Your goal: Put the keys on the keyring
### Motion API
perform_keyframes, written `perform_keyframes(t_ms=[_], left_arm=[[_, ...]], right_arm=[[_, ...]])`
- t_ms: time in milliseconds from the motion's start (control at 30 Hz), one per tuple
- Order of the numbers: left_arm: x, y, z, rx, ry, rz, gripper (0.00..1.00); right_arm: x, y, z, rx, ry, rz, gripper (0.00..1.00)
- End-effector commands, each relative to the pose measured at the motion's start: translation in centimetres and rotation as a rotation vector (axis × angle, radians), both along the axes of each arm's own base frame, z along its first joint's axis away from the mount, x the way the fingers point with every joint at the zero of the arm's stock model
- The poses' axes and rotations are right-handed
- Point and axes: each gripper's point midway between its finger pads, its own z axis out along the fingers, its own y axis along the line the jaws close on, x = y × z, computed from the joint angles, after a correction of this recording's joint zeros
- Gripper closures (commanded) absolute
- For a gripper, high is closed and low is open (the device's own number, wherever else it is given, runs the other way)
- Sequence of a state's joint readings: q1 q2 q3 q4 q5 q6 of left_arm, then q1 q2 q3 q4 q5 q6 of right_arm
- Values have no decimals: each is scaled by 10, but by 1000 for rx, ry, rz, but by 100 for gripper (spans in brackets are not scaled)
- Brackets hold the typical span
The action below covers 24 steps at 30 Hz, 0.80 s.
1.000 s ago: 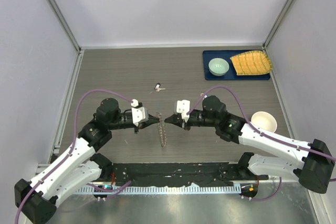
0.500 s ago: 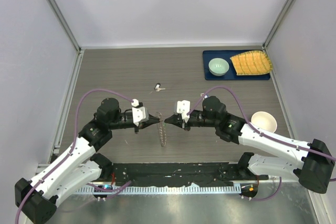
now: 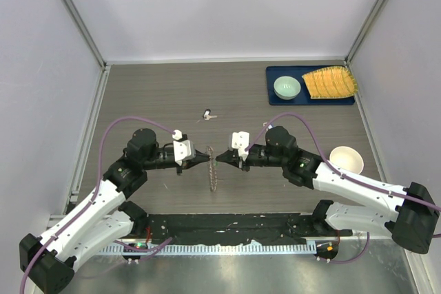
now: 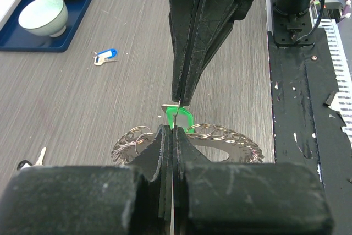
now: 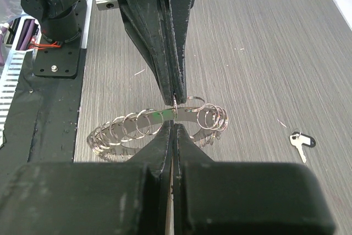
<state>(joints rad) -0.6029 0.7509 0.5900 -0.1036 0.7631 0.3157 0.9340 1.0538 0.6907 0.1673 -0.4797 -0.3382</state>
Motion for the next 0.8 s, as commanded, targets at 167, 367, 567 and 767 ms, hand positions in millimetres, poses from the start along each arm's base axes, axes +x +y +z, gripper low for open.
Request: perform_keyframes(t_ms=[167,367,567,767], left_arm=[[0,-7,20,-56,-59,-28,100],[0,-7,19,-57,-54,-35,100],[-1,-8,21,-62,-59,-37,100],[-2,-8,21,-65,-56,-45,100]], right_arm=[[2,0,24,70,-51,-17,99],[1,2,22,68,-44,-6,99],[2,4,19,62,-37,-7,99],[2,4,19,64,-35,-6,99]])
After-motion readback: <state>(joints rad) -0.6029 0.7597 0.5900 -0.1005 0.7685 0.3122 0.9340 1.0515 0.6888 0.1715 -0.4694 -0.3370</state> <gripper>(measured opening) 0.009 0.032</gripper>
